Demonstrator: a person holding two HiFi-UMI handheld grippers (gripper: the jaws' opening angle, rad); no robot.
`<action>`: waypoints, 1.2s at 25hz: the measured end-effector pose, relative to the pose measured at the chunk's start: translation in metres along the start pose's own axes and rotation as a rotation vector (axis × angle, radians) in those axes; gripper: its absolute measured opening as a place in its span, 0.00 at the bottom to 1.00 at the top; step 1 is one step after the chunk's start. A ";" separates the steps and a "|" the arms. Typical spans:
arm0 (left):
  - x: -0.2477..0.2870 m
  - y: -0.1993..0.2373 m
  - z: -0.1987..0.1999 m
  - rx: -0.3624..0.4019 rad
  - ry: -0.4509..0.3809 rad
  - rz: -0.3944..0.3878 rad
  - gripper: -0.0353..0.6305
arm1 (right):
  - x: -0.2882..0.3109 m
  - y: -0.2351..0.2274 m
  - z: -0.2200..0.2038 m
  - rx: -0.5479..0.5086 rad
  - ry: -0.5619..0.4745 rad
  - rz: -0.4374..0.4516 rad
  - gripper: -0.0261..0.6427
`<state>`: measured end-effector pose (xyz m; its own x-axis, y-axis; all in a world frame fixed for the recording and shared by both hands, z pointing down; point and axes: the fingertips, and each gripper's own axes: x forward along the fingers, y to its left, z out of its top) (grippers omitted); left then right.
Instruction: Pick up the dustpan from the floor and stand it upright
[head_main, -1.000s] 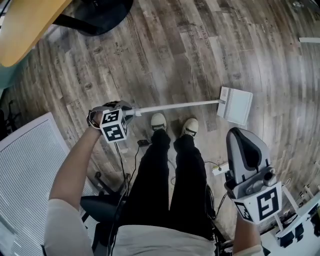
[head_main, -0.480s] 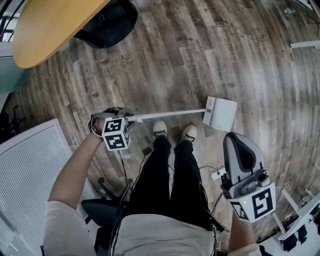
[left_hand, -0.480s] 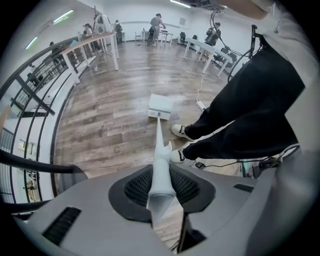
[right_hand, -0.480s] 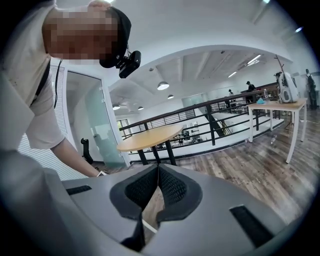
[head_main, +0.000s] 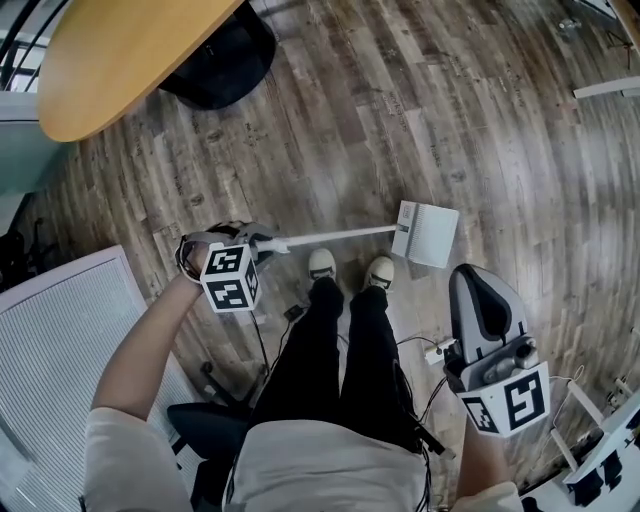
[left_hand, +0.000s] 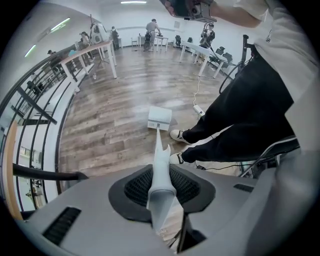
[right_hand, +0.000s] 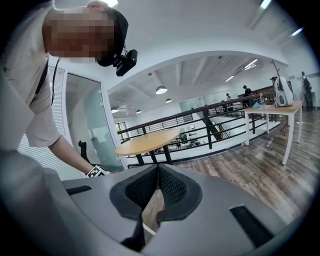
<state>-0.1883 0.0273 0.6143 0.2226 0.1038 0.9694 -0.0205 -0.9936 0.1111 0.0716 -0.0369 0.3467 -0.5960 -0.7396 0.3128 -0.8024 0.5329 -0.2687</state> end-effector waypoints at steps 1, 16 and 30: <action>-0.004 0.001 -0.003 0.005 0.008 0.000 0.24 | -0.002 0.000 0.002 0.002 -0.005 -0.005 0.08; -0.076 -0.005 -0.021 0.026 0.098 0.009 0.24 | -0.030 0.016 0.044 -0.017 -0.068 -0.032 0.08; -0.109 -0.036 0.048 0.031 0.022 0.017 0.24 | -0.063 0.033 0.100 -0.059 -0.146 -0.032 0.08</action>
<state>-0.1650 0.0492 0.4945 0.2014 0.0874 0.9756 0.0067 -0.9961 0.0879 0.0862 -0.0135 0.2268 -0.5626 -0.8061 0.1834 -0.8239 0.5283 -0.2050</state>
